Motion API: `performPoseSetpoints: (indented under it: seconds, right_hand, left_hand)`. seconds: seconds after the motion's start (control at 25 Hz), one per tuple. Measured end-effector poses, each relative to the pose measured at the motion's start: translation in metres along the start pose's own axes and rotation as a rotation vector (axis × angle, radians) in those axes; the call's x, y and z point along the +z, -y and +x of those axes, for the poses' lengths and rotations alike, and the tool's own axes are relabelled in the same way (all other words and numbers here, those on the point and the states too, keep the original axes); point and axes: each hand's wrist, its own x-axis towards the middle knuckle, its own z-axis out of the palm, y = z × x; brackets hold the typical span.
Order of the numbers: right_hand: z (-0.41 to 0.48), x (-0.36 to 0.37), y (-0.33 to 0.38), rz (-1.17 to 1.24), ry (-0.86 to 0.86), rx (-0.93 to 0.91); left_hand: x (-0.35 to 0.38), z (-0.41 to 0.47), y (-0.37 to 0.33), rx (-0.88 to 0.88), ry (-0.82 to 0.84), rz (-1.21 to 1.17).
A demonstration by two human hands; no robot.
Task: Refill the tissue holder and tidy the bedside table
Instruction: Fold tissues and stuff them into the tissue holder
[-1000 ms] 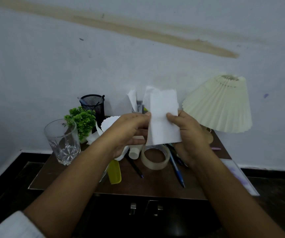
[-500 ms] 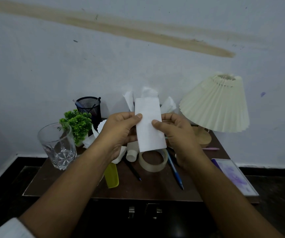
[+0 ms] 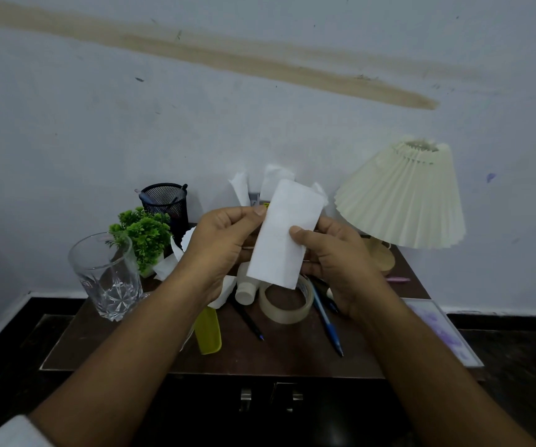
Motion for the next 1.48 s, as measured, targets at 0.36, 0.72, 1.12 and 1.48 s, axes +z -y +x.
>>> performPoseSetpoints:
  seconds: [0.36, 0.72, 1.12, 1.48]
  right_hand:
    - [-0.003, -0.004, 0.005, 0.032, -0.03, -0.111]
    - [-0.003, -0.015, 0.011, -0.189, 0.056, -0.205]
    - [0.0, -0.027, 0.013, -0.289, 0.026, -0.237]
    - [-0.005, -0.026, 0.012, -0.482, 0.246, -0.162]
  left_hand:
    - [-0.002, -0.003, -0.002, 0.135, 0.077, 0.173]
    - [-0.007, -0.002, -0.004, 0.198, 0.204, 0.28]
    - [-0.026, 0.001, -0.008, 0.124, 0.173, 0.449]
    - [-0.023, 0.003, -0.007, 0.117, 0.081, 0.206]
